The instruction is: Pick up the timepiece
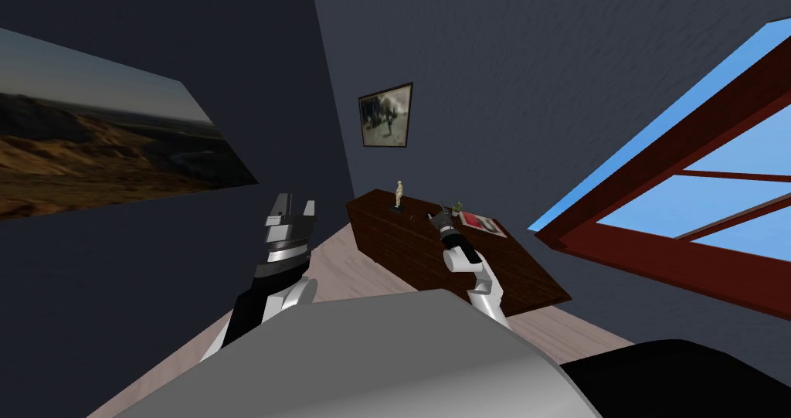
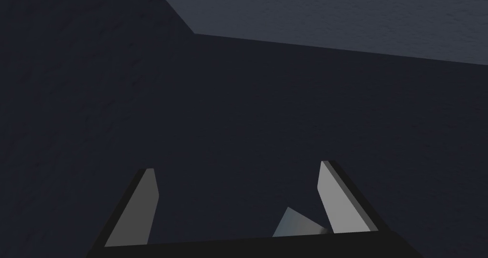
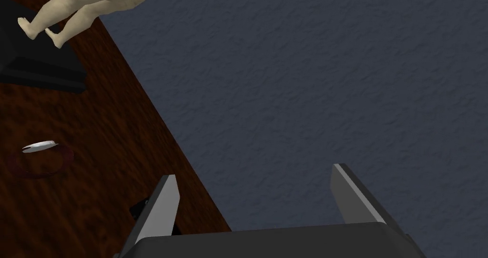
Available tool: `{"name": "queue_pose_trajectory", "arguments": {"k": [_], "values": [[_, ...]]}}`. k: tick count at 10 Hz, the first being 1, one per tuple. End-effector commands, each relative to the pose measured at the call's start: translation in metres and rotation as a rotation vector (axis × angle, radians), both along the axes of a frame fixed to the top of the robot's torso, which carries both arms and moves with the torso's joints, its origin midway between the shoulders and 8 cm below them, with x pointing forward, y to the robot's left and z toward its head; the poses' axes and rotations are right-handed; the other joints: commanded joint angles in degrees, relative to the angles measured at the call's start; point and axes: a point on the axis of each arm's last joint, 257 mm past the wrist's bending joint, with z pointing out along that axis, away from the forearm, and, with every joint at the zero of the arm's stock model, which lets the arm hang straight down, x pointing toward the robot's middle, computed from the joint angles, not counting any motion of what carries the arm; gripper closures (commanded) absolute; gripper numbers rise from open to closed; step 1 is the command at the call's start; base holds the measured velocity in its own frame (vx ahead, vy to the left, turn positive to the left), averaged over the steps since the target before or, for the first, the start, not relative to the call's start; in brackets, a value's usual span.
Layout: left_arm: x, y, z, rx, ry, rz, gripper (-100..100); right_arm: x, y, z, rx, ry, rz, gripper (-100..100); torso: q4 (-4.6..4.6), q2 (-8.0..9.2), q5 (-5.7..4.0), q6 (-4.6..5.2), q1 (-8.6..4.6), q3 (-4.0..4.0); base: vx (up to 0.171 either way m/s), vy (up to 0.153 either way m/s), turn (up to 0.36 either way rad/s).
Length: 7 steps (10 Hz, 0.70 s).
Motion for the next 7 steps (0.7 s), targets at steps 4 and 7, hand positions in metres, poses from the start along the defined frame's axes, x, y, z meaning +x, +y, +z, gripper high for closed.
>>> {"name": "queue_pose_trajectory", "arguments": {"k": [4,7], "values": [[0.0,0.0,0.0,0.0,0.0,0.0,0,0.023,-0.012,-0.028,0.15,0.12,0.009,-100,-0.02,-0.08,0.02,0.0,0.08,-0.05,0.035,0.061,-0.034],[0.0,0.0,0.0,0.0,0.0,0.0,0,0.031,-0.017,-0.048,0.239,0.2,0.003,-100,-0.02,-0.09,0.02,0.0,0.07,-0.05,0.031,0.054,-0.033]]}}
